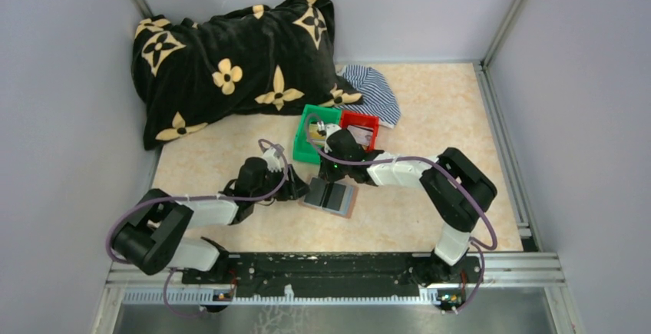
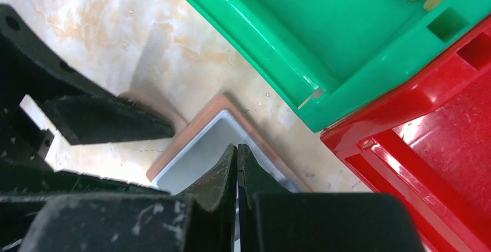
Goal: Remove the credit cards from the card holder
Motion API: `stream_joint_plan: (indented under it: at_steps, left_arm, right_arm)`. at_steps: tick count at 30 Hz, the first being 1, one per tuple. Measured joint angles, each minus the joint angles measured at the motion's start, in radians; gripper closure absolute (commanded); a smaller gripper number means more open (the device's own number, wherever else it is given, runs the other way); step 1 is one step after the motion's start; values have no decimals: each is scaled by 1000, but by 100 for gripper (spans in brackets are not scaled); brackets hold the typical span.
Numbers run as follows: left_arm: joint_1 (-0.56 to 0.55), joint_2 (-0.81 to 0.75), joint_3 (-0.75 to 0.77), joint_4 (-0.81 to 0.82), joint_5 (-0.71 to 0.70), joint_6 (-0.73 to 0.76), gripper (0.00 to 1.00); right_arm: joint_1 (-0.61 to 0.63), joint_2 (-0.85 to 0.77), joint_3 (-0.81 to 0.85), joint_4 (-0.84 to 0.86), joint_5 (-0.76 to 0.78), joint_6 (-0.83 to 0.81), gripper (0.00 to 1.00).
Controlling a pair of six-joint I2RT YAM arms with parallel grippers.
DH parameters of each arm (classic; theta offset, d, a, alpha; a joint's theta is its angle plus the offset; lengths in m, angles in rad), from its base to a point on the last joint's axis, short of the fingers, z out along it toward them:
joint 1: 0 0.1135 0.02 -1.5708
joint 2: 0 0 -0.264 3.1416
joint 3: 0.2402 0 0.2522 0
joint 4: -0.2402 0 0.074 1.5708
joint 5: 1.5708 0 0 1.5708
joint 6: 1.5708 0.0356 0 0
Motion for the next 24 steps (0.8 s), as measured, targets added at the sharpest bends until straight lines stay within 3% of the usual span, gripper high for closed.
stream_joint_plan:
  at_steps: [5, 13, 24]
  left_arm:
    - [-7, -92, -73, -14, 34, -30, 35]
    - [-10, -326, -114, -266, -13, -38, 39]
    - [-10, -340, 59, -381, 56, -40, 39]
  right_arm:
    - [0, 0, 0, -9, 16, -9, 100]
    - [0, 3, 0, -21, 25, -17, 100]
    - [-1, 8, -83, 50, 13, -15, 100]
